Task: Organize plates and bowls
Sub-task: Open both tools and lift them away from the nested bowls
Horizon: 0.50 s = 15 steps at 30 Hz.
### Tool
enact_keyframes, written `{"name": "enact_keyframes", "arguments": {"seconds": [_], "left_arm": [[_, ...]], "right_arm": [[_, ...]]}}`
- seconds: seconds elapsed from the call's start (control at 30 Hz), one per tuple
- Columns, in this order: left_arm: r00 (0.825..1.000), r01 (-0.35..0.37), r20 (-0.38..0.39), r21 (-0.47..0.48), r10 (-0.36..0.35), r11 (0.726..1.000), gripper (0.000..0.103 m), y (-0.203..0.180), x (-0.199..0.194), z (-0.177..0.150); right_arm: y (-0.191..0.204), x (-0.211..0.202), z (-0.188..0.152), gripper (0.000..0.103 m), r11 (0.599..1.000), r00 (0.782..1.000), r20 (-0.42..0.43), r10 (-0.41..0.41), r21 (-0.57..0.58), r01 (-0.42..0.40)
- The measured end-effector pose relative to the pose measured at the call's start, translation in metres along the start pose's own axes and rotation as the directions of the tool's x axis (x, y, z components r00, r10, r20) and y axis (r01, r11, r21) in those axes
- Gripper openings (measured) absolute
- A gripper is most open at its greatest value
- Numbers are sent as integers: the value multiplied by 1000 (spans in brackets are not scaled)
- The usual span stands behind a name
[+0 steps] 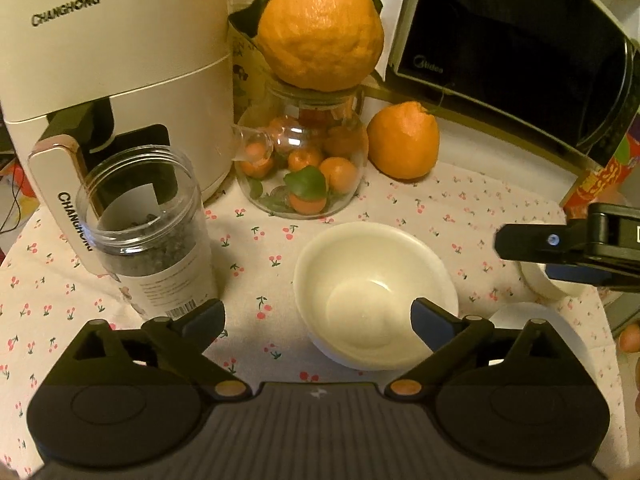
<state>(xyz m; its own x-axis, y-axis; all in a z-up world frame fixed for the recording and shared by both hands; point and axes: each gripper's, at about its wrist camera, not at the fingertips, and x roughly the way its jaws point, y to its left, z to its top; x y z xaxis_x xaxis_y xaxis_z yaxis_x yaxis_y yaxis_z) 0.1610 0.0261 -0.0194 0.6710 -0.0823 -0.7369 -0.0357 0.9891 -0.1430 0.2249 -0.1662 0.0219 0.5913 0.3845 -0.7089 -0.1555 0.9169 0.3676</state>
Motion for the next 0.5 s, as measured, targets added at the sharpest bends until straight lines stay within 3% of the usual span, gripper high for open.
{"name": "enact_keyframes", "arguments": {"seconds": [0.5], "left_arm": [[1000, 17, 8, 16, -17, 1000, 102, -38, -6, 8]], "right_arm": [[-61, -28, 3, 99, 991, 995, 46, -84, 110, 78]]}}
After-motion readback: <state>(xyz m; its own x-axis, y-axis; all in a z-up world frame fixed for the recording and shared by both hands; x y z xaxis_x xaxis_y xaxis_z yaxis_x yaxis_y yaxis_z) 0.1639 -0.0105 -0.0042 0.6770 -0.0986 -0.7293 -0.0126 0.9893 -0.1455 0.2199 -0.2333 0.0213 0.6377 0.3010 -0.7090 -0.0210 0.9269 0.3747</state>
